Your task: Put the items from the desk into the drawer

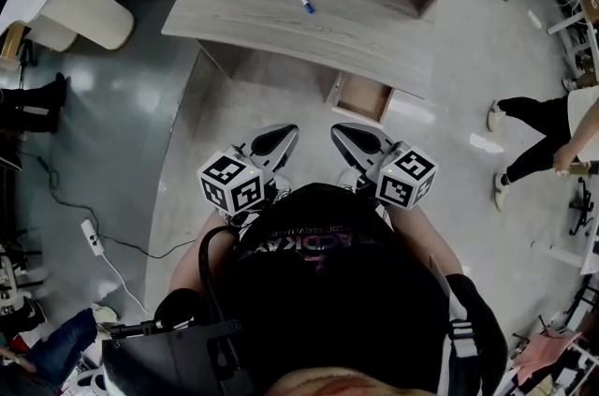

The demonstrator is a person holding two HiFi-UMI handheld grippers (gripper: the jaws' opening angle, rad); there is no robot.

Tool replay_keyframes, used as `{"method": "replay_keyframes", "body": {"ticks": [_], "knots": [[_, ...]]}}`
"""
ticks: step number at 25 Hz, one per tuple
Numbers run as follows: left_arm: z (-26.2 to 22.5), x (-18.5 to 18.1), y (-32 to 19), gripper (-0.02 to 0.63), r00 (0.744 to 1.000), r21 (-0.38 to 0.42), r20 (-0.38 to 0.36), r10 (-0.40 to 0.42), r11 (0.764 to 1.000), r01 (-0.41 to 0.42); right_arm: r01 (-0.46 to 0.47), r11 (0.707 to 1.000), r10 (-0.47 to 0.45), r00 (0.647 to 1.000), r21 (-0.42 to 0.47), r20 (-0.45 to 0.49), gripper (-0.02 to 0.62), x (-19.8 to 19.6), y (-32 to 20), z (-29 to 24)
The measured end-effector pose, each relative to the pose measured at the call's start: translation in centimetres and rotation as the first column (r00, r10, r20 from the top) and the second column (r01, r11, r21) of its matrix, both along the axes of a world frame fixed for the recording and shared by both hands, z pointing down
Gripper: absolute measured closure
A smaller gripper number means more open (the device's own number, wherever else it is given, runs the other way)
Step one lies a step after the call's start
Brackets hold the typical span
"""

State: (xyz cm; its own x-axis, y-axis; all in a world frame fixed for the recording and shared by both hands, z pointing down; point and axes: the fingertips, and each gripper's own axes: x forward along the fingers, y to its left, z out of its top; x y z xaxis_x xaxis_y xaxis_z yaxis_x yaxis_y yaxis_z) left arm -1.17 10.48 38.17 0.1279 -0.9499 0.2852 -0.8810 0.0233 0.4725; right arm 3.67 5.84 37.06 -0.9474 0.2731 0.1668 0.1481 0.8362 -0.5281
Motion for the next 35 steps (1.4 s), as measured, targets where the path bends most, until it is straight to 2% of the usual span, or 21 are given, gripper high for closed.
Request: {"method": "replay_keyframes", "body": {"ticks": [11,15,19,27,35], "knots": [[0.0,-3.9,3.2,0.595,0.999,-0.005,0.009,0.031,1.0,-0.031,-0.053,0.998,0.053,0.999,-0.017,-0.003,0.578,-3.4,3.3,0.5],[-0.2,-5.5,3.8,0.595,0.998,-0.004,0.034,0.046,0.999,-0.046,-0.07,0.998,0.07,0.997,-0.004,-0.006,0.578,-4.7,4.1,0.5],[-0.2,-6.3,3.9,0.595,0.999,0.004,0.023,0.041,0.999,-0.041,-0.084,0.996,0.084,0.996,0.014,-0.013,0.578,-5.2,4.2,0.2],[0.6,-5.9,0.9,0.595,0.999,-0.008,-0.003,0.047,0.999,-0.047,-0.087,0.995,0.087,0.996,0.042,-0.017,0.578,-5.5,1.1,-0.1],[0.4,-7.8,-2.9,0.595,0.999,-0.029,0.016,-0.035,0.999,0.036,0.0,1.0,0.0,1.0,0.016,-0.012,0.578,-8.1,-3.0,0.1]]}}
